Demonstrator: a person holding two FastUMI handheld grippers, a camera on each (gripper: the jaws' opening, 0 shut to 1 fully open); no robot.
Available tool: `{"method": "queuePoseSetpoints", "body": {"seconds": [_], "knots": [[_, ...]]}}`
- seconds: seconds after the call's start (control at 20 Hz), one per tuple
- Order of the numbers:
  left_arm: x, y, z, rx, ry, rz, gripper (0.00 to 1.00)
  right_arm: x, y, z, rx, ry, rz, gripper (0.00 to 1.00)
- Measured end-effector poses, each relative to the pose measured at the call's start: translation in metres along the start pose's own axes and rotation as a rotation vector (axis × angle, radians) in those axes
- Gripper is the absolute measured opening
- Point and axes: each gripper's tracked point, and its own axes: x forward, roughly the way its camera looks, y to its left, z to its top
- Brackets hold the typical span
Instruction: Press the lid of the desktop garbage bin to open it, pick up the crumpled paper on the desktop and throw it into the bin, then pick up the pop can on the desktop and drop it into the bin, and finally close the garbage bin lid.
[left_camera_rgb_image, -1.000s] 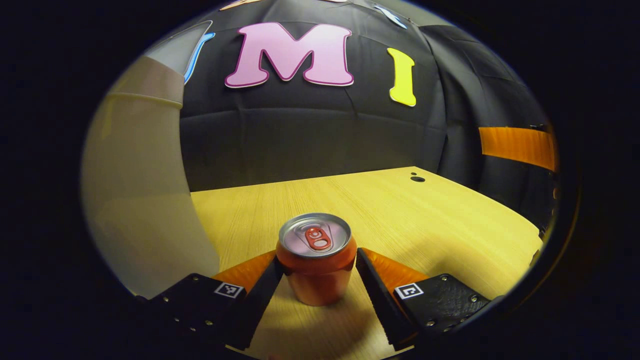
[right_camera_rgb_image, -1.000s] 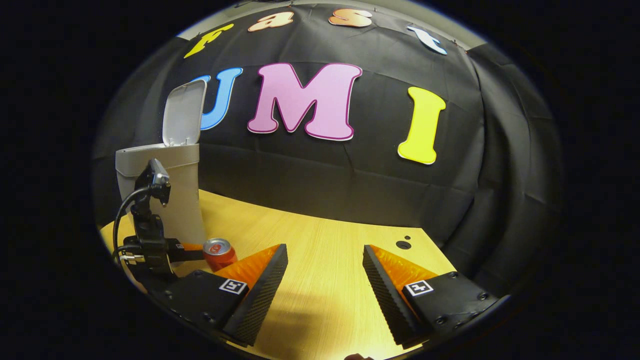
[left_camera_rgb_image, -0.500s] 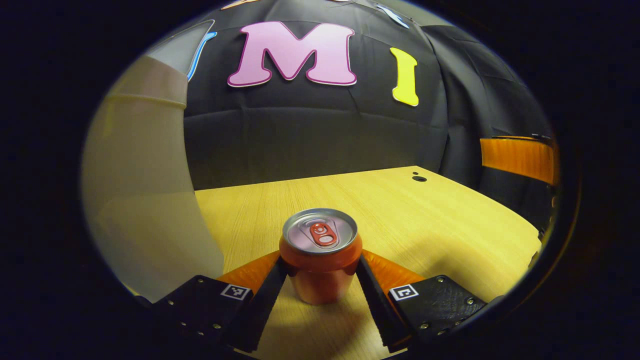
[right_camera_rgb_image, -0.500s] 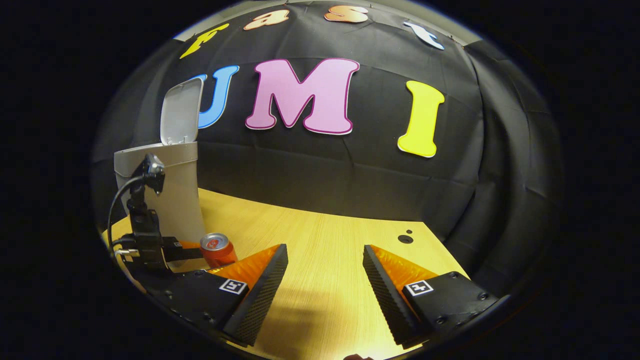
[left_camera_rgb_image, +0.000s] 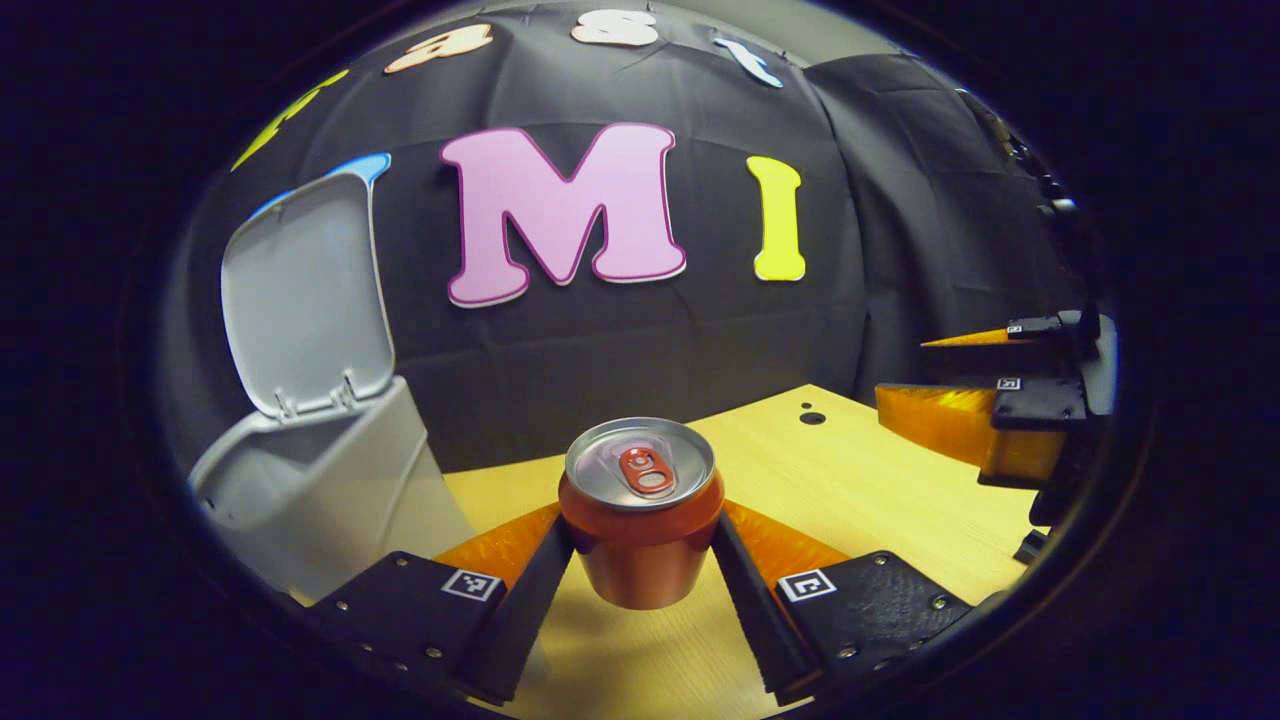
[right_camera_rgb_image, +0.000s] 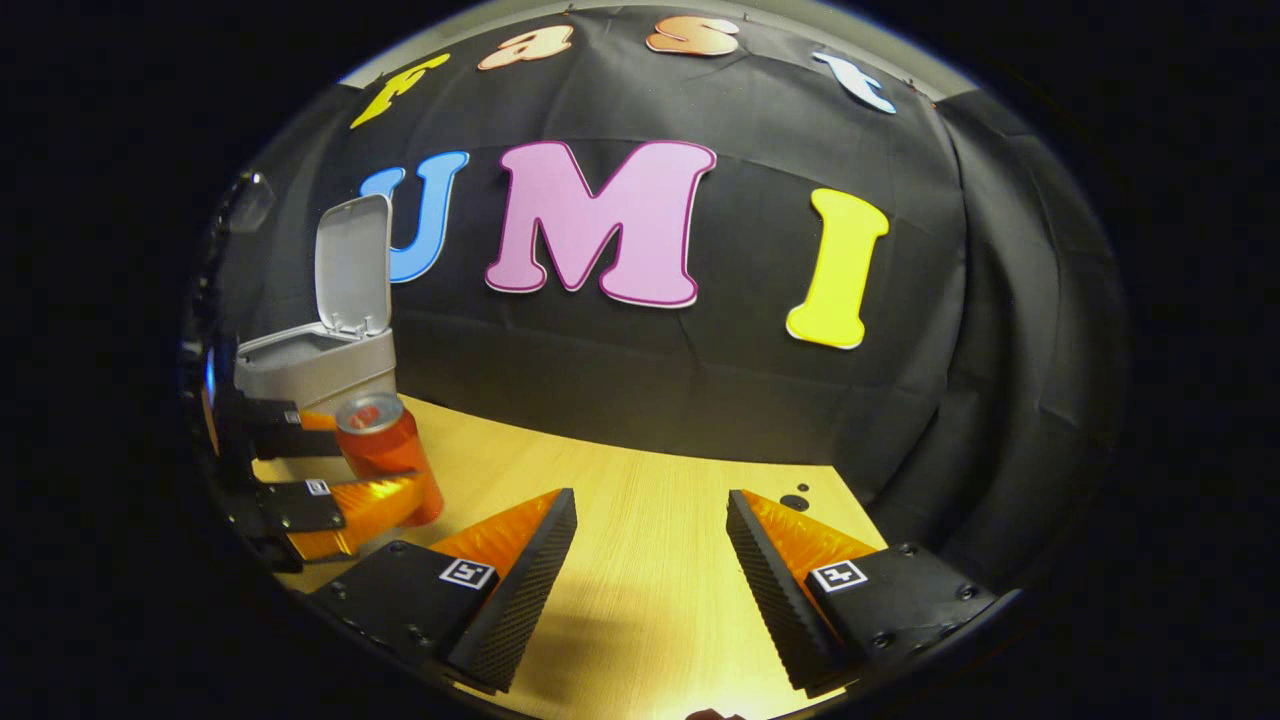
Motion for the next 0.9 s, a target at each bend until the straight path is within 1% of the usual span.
{"method": "queuePoseSetpoints", "body": {"seconds": [0.2,0.35,0.4,0.55,0.65,0.8,0.9], "knots": [[-0.03,0.029,0.059,-0.044,-0.073,0.026,0.86,-0.008,0.002,0.06,-0.011,-0.079,0.001,0.98],[-0.049,0.063,0.091,-0.065,-0.128,0.078,0.86,-0.017,0.013,0.085,-0.023,-0.099,0.015,0.98],[-0.054,0.078,0.097,-0.059,-0.137,0.106,0.85,-0.022,0.016,0.091,-0.023,-0.105,0.022,0.98],[-0.066,0.119,0.099,-0.039,-0.152,0.179,0.85,-0.037,0.032,0.105,-0.015,-0.12,0.041,0.98],[-0.073,0.147,0.092,-0.046,-0.143,0.226,0.85,-0.043,0.039,0.11,-0.019,-0.125,0.052,0.98],[-0.078,0.175,0.069,-0.101,-0.128,0.255,0.86,-0.058,0.047,0.122,-0.024,-0.153,0.058,0.98],[-0.083,0.2,0.052,-0.124,-0.111,0.298,0.85,-0.066,0.047,0.128,-0.027,-0.173,0.045,0.98]]}}
